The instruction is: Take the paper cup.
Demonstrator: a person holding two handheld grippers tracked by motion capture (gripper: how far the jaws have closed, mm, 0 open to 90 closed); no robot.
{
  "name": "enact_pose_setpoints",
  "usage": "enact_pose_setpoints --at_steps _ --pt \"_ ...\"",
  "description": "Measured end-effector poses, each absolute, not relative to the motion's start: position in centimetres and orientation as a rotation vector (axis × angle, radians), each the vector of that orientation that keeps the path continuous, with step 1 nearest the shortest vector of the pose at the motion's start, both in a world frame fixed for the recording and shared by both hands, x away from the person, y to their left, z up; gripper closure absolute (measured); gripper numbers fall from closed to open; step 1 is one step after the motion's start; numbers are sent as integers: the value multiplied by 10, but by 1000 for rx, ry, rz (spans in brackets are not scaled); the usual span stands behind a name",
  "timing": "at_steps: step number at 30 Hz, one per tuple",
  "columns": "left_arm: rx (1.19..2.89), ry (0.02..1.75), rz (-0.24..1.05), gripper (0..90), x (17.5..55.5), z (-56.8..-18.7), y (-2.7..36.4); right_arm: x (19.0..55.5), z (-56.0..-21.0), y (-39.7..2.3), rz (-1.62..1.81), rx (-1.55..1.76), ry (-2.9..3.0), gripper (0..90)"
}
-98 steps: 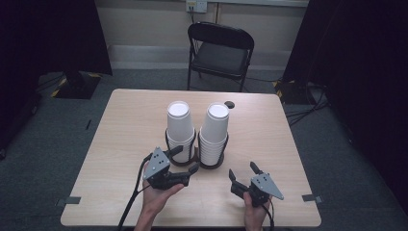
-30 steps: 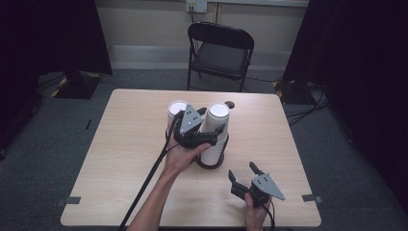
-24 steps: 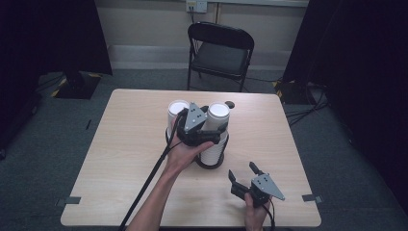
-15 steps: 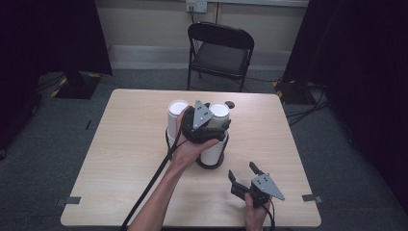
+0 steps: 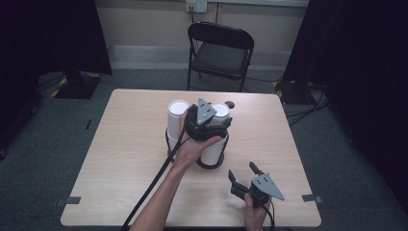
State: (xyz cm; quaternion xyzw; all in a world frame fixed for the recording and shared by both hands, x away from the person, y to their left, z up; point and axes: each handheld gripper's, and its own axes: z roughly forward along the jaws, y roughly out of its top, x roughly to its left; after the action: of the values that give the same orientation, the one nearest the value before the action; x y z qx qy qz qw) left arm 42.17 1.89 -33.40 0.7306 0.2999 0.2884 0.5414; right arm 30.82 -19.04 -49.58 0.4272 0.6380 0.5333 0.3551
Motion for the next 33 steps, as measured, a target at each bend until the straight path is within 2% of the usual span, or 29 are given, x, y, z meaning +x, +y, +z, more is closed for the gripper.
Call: enact_pose_setpoints --at_steps 5,33 --pt "1747 717 680 228 425 -334 18 308 -496 -190 1375 1105 1649 159" --pt "1668 752 662 234 425 -328 20 308 -496 -190 1374 1105 1649 160"
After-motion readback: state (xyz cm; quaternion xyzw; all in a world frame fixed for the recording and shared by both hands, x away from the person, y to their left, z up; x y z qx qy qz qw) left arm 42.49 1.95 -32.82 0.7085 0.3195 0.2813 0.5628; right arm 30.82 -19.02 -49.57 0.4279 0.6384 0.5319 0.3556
